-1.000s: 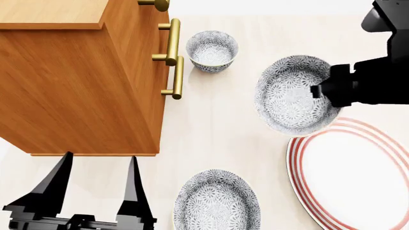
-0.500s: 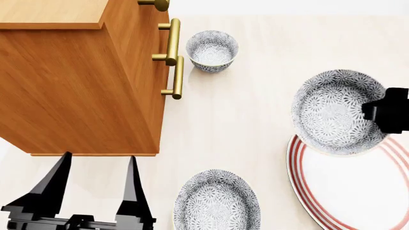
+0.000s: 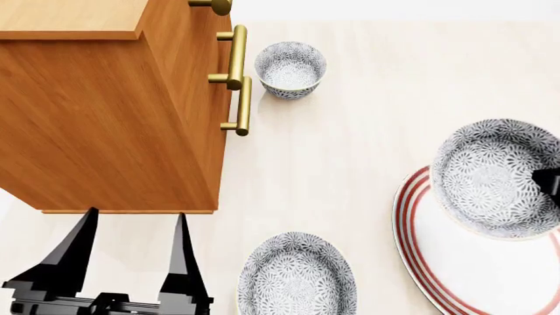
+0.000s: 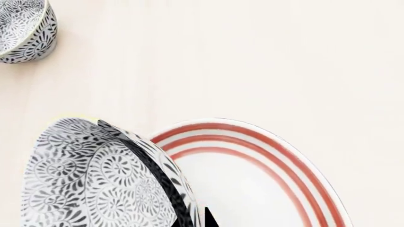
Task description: Put the bowl in the middle on the plate.
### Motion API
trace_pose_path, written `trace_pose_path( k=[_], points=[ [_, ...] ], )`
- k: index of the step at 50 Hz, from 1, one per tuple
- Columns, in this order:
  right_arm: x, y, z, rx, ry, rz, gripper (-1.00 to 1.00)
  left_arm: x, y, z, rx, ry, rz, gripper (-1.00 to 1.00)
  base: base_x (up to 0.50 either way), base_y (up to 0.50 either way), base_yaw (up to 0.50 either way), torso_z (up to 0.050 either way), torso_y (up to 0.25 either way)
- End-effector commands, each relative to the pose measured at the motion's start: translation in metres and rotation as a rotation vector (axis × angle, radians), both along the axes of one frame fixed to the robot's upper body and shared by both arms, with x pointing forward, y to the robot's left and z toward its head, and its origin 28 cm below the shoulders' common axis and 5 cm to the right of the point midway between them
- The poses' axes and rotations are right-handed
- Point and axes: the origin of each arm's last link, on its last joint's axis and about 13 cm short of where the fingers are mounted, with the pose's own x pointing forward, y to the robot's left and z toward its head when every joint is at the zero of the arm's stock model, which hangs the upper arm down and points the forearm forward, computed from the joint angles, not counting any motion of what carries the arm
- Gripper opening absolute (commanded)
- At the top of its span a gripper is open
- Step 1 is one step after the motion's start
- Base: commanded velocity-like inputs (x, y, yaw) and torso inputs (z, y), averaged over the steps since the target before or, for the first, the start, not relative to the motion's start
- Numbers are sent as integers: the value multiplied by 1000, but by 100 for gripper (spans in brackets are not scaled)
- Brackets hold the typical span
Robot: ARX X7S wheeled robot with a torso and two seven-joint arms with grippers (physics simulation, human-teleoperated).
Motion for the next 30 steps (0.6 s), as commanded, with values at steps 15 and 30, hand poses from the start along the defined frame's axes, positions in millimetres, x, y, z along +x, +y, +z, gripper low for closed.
trace_pose_path(
  k=[15,30],
  points=[
    [-5,-15,-21,68,-37,-63,-100,0,0,-1,3,3,0,100,0,0,0,0,0],
    [-1,-21,-27,81,-34,-94,-100,1,-1,-2,5,3,-1,100,0,0,0,0,1]
  ],
)
